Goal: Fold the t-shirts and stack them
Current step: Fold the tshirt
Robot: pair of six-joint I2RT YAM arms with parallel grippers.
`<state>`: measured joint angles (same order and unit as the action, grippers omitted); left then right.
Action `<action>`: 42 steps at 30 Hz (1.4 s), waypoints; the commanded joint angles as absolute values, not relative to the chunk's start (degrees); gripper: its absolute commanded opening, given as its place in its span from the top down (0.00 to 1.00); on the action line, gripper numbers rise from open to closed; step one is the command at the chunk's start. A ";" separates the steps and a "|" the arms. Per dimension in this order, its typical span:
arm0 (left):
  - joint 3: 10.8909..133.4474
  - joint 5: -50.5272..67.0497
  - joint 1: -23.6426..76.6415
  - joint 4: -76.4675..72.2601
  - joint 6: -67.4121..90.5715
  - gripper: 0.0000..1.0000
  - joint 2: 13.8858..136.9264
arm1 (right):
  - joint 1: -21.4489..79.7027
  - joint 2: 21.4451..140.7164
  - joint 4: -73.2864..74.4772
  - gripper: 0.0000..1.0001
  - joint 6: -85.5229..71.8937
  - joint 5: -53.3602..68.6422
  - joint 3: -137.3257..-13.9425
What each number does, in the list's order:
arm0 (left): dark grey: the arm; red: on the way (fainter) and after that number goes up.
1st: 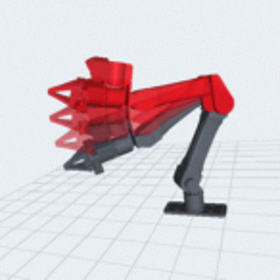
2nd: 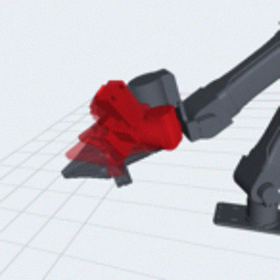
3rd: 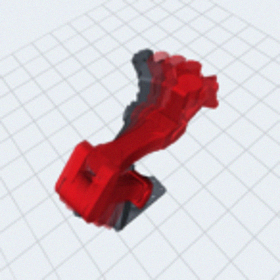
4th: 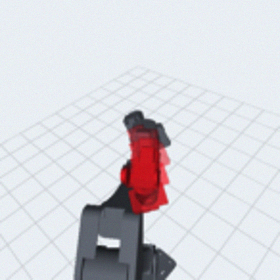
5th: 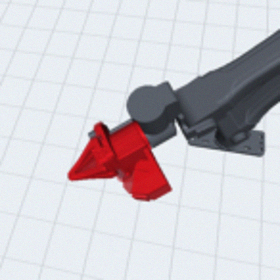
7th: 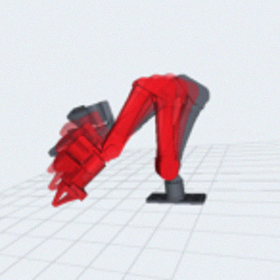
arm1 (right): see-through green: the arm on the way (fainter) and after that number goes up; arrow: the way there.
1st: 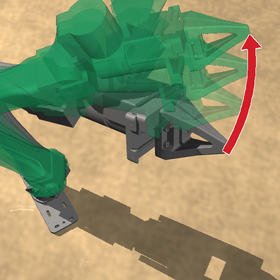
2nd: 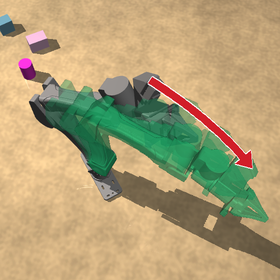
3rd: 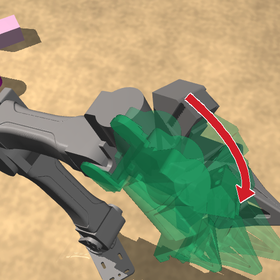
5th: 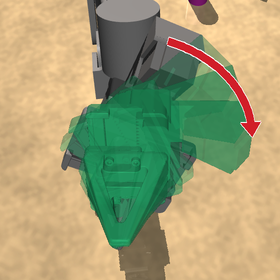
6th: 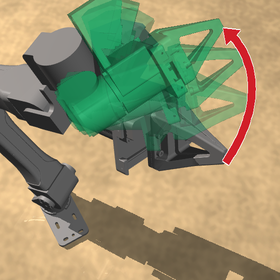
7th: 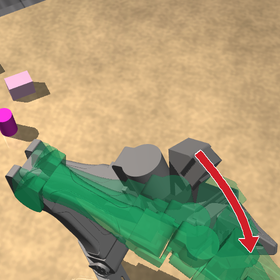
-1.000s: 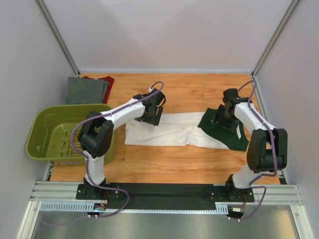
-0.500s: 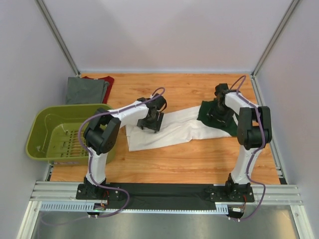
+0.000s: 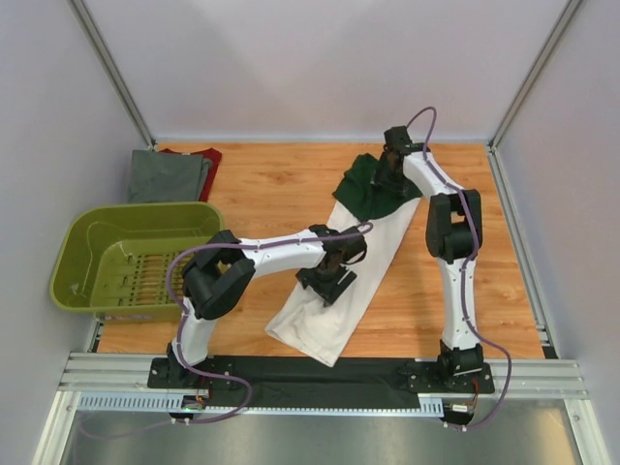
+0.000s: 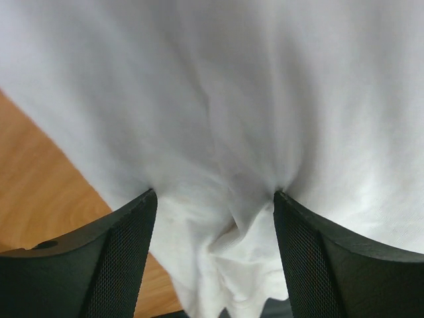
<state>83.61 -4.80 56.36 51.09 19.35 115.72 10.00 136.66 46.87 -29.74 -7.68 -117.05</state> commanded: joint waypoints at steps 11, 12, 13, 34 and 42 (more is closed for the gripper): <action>92.28 3.42 57.30 51.95 15.73 0.22 119.01 | 15.56 150.82 45.70 0.32 -29.19 5.88 -142.70; 92.55 3.08 57.13 52.03 16.08 0.21 118.05 | 15.56 150.39 46.14 0.30 -27.61 6.41 -144.30; 93.51 2.55 56.95 52.47 16.34 0.21 117.52 | 15.47 148.55 46.49 0.29 -26.90 6.50 -145.71; 83.94 -8.78 54.66 42.54 42.19 0.21 105.28 | 18.28 132.36 42.28 0.19 -27.07 2.47 -119.88; 81.56 -5.90 56.78 40.17 44.12 0.21 108.89 | 18.46 139.47 42.37 0.19 -26.98 0.62 -125.51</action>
<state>82.21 -6.74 56.62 43.46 42.19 107.87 18.52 139.11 44.16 -27.14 2.26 -121.45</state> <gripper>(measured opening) 0.785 0.811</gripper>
